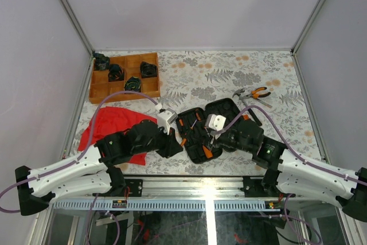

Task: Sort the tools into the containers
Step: Pick up the screwdriver from the center of the board.

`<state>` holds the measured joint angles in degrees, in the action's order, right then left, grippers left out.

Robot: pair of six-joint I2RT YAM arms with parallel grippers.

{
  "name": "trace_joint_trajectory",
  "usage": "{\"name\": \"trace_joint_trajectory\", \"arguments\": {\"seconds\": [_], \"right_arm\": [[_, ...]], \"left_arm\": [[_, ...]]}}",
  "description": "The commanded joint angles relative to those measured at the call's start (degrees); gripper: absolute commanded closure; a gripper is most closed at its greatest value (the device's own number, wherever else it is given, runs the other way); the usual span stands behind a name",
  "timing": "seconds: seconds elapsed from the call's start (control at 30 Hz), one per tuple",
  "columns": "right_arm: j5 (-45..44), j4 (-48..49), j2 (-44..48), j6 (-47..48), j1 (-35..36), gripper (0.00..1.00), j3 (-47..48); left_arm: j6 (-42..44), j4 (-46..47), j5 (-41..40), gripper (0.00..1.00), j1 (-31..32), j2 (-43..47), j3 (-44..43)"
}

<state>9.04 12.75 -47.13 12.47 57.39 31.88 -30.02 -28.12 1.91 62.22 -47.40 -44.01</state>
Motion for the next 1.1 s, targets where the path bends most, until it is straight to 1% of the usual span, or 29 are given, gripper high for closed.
{"name": "trace_joint_trajectory", "arguments": {"seconds": [0.0, 0.07, 0.13, 0.23, 0.33, 0.4, 0.53, 0.63, 0.67, 0.83, 1.07], "right_arm": [[-7.31, -1.19, 2.01, 1.24, 2.99, 0.36, 4.43], [-6.46, -0.96, 3.16, 0.64, 3.08, 0.35, 5.63], [-6.14, -3.41, 3.6, 2.72, 3.08, 0.34, 7.1], [-6.16, -8.1, 2.75, 10.57, 3.17, 0.33, 8.38], [-4.55, -9.87, 0.49, 19.0, 3.33, 0.33, 9.06], [-3.4, -9.92, -1.18, 22.68, 3.55, 0.33, 9.59], [-3.56, -7.78, -3.13, 23.55, 4.45, 0.34, 10.1], [-2.18, -7.22, -2.19, 23.92, 4.63, 0.34, 8.93], [-1.59, -7.77, -1.71, 25.31, 4.74, 0.34, 8.69], [-1.17, -15.16, -1.84, 33.59, 4.82, 0.34, 10.37], [2.64, -22.89, -4.44, 41.22, 5.56, 0.34, 13.07]], "left_arm": [[2.43, 0.35, 1.55, 1.0, 0.12, -0.45, 1.72], [3.25, -0.71, 2.1, 1.0, 0.16, -1.17, 0.32], [4.13, -2.01, 1.9, 1.0, 0.12, -1.76, -1.29], [6.28, -3.44, 1.22, 1.0, 0.16, -1.99, -2.78], [9.14, -5.61, 0.43, 1.0, 0.14, -2.86, -4.51], [9.52, -5.91, 0.66, 1.0, 0.16, -3.24, -4.29], [9.03, -2.12, 4.67, 1.0, 0.11, -2.33, -1.24], [9.3, -2.94, 4.01, 1.0, 0.1, -2.85, -1.94], [9.2, -2.8, 4.08, 1.0, 0.13, -2.82, -1.71], [8.94, -2.44, 4.31, 1.0, 0.19, -3.4, -1.26], [9.23, -2.51, 5.7, 0.99, 0.24, -5.53, -1.52]]}}
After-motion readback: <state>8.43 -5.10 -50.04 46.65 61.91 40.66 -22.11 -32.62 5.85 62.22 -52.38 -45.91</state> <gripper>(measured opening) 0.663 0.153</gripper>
